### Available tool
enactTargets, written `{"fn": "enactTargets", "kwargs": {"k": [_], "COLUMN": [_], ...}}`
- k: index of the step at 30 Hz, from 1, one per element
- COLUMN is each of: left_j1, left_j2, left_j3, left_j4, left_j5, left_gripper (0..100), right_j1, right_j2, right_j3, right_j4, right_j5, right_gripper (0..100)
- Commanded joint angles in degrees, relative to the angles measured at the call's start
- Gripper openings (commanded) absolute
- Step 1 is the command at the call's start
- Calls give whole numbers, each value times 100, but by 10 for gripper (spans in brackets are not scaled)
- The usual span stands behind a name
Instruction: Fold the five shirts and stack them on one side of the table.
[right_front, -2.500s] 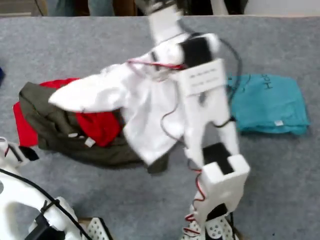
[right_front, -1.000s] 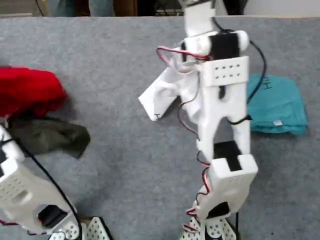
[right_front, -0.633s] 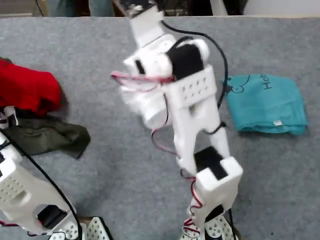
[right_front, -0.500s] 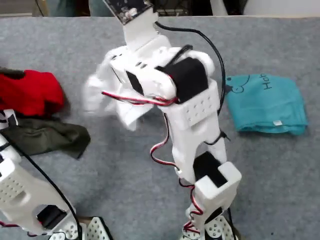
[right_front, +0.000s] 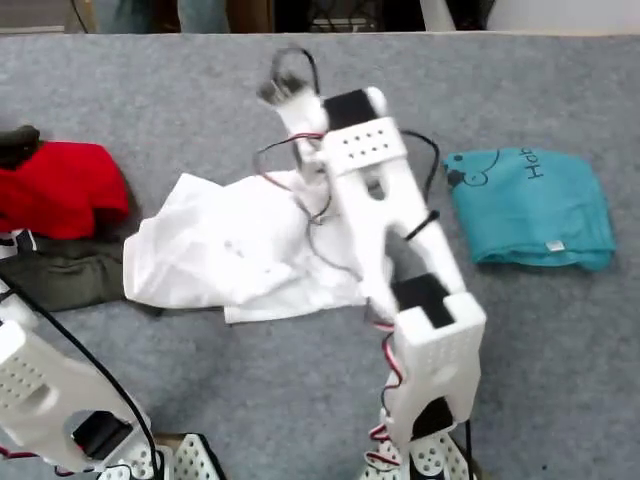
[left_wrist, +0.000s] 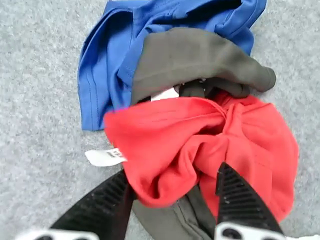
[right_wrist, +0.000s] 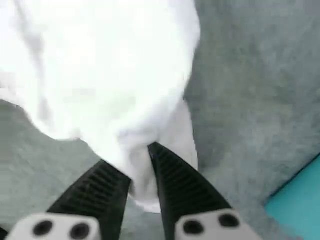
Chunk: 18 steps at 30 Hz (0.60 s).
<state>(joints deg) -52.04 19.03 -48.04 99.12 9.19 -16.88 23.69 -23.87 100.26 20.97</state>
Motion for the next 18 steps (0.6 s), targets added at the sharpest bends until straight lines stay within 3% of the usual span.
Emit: {"fn": "enactTargets", "kwargs": {"k": [1, 8, 15, 18], "left_j1": [-13, 224, 1015, 1534], "left_j2": [-123, -237, -1565, -2330], "left_j3": [-277, -207, 629, 1174], "left_j4": [158, 167, 167, 167], "left_j5": [-299, -360, -325, -316], "left_gripper": [250, 249, 251, 251], "right_j1": [774, 1292, 897, 888], "right_j2": [92, 514, 585, 585], "right_j3": [4, -690, -1226, -1710], "right_j4": [-281, -1371, -835, -721], "right_j5": [369, 475, 519, 545], "right_gripper": [14, 29, 271, 325]}}
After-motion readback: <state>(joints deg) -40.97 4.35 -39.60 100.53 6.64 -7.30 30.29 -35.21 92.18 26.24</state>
